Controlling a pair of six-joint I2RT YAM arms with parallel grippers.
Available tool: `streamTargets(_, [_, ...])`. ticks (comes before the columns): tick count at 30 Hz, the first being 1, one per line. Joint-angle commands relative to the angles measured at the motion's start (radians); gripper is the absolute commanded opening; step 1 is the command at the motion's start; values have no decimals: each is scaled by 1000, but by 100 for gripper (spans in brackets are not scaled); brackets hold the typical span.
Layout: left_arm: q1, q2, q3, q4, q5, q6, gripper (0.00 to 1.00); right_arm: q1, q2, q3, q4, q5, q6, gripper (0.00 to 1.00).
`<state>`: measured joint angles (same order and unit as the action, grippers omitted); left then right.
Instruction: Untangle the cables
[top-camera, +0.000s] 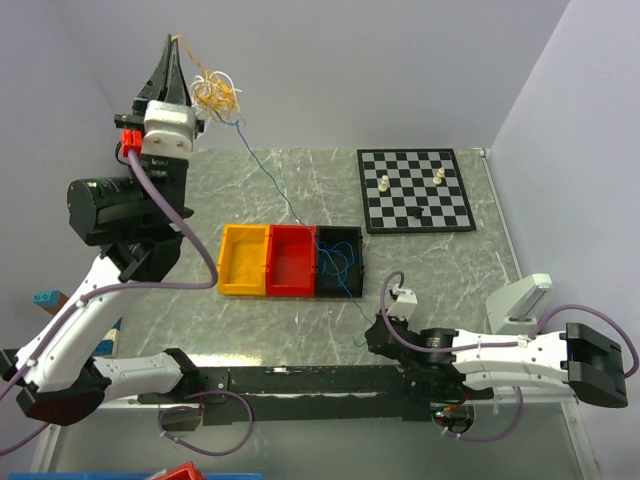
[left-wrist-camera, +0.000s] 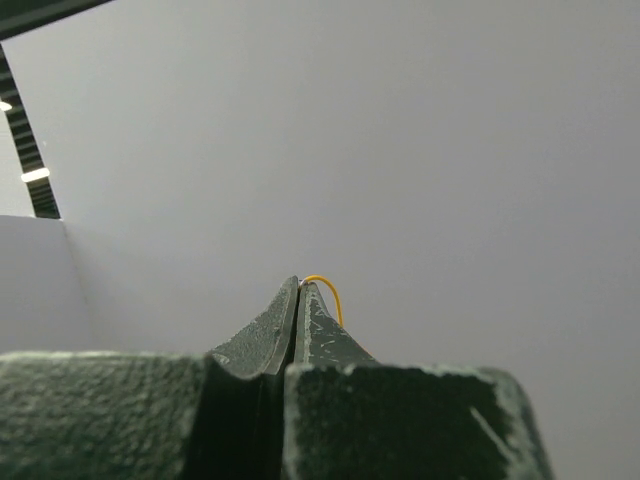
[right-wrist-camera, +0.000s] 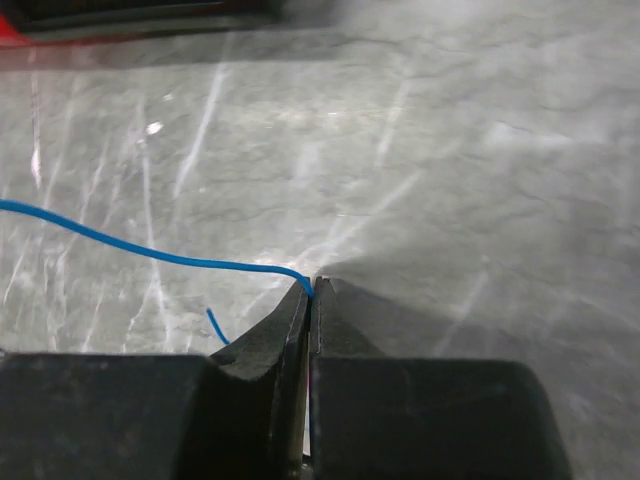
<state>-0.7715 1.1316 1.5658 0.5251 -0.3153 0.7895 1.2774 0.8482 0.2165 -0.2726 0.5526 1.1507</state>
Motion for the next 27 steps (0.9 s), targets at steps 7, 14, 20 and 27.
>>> streamTargets(7, [3,79,207,144,7,143,1,11,121,87,-313,67,287,0])
streamTargets(14, [31,131,312,151,12,177,1,16,158,98,-338,63,325,0])
streamTargets(20, [67,129,280,121,18,137,1,40,109,84,-304,93,308,0])
streamTargets(27, [67,-39,-8,-123,82,-42,1,56,-75,168,-99,176,-92,0])
